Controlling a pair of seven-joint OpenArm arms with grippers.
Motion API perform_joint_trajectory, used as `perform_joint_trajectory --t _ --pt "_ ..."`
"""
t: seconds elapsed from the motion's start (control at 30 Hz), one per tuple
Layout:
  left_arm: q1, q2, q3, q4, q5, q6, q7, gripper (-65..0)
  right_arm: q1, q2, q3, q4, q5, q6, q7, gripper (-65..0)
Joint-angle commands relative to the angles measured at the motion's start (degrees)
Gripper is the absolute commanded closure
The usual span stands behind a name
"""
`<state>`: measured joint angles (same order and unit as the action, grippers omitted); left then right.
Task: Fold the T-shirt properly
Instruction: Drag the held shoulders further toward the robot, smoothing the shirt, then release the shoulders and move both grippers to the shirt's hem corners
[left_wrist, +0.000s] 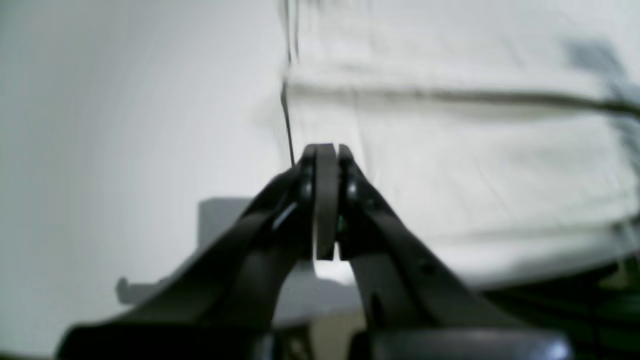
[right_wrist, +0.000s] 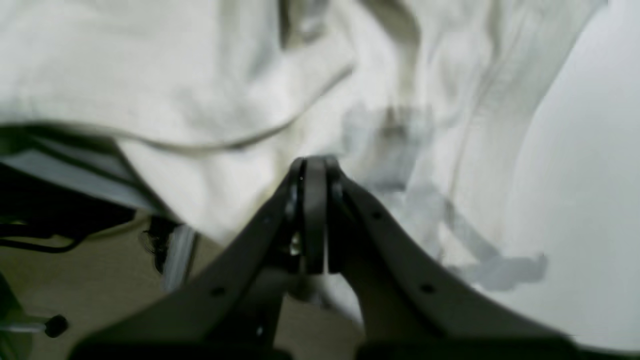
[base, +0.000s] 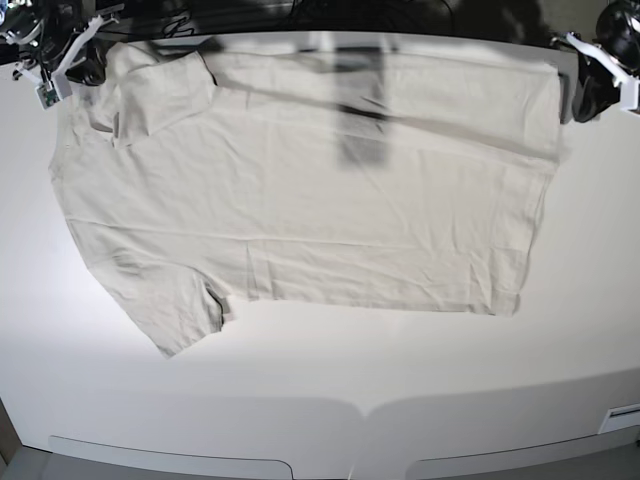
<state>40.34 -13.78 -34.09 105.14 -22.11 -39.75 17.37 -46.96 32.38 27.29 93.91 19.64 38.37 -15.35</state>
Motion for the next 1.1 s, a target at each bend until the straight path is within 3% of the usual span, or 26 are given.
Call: perform_joint_trajectory --t 0.0,0.27,0.43,0.67,0.8,0.83,0.9,0.93,1.07 --pt "-0.42 -0.72 -0.39 0.94 -0.92 -0.25 -0.52 0.0 -0.35 1.09 0.61 1.64 0.55 -0.26 0.96 0.0" --pt "-12.15 -0.72 -0.37 0.15 -0.9 -0.25 2.27 0.0 2.45 3.85 0.87 4.98 0.55 -6.4 1.11 0.0" --pt "-23.28 -0.72 -0.37 -6.73 -1.18 -0.25 8.44 0.0 9.55 3.78 0.85 4.98 1.95 -6.71 0.26 0.0" --pt "-36.02 -2.4 -0.26 -25.42 -3.48 -0.25 8.76 0.0 18.91 3.65 0.81 4.98 3.58 -6.67 -8.61 0.0" --pt "-43.12 -4.5 0.46 -34.53 -3.45 -0.25 8.76 0.0 22.56 3.63 0.81 4.98 3.61 -6.64 -11.74 -21.8" --pt "-44.94 -5.11 1.22 -36.52 -3.45 -0.25 8.76 -2.9 23.15 3.61 0.81 4.98 3.61 -6.67 -11.89 -24.4" --pt "-48.65 -6.49 3.93 -40.68 -3.45 -0.25 8.76 -18.0 23.8 3.63 0.81 4.98 4.2 -6.62 -12.79 -25.6" --pt "-50.64 -7.19 5.84 -42.93 -3.41 -0.25 8.79 -21.8 23.98 3.63 0.81 4.96 5.29 -6.58 -13.79 -25.6" --pt "-59.17 -8.83 15.23 -52.98 -0.63 -0.25 7.78 -22.6 24.06 3.34 0.81 4.96 7.85 -5.9 -17.51 -25.6"
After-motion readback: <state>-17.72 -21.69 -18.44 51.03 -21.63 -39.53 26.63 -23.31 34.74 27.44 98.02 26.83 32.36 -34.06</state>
